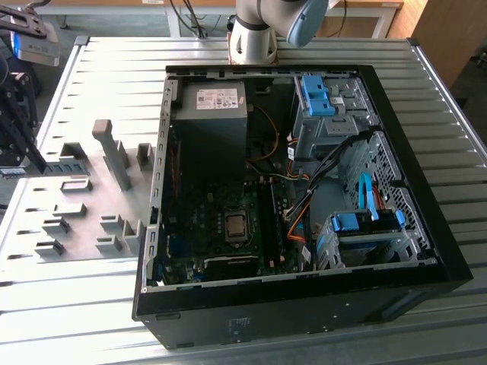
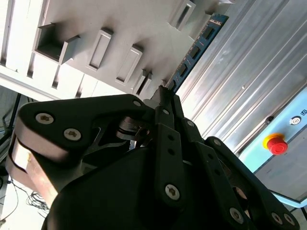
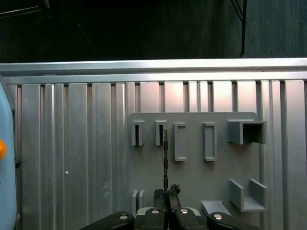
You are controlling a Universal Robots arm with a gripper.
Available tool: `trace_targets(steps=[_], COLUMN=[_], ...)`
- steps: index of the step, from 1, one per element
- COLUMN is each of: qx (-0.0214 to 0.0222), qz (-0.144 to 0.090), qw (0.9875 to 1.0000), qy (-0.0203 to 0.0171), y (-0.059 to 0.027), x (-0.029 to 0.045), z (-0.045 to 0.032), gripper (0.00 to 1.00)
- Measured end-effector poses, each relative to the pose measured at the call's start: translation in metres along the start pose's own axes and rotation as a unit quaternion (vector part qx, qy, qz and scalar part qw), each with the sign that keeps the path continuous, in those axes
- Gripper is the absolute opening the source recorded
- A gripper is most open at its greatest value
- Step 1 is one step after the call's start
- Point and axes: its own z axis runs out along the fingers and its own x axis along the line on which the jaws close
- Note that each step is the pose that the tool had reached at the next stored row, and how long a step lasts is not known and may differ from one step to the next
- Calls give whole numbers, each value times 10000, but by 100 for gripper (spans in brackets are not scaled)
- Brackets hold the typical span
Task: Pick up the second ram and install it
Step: 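Pick up the second ram and move it above second insertion slot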
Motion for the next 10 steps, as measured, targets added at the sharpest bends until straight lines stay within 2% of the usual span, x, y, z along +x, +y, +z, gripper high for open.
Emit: trace_targets(steps=[10], qx=[0], qz=[0], qw=[10000], qy=[0], y=[1], x=[1], z=[-102], gripper=[14])
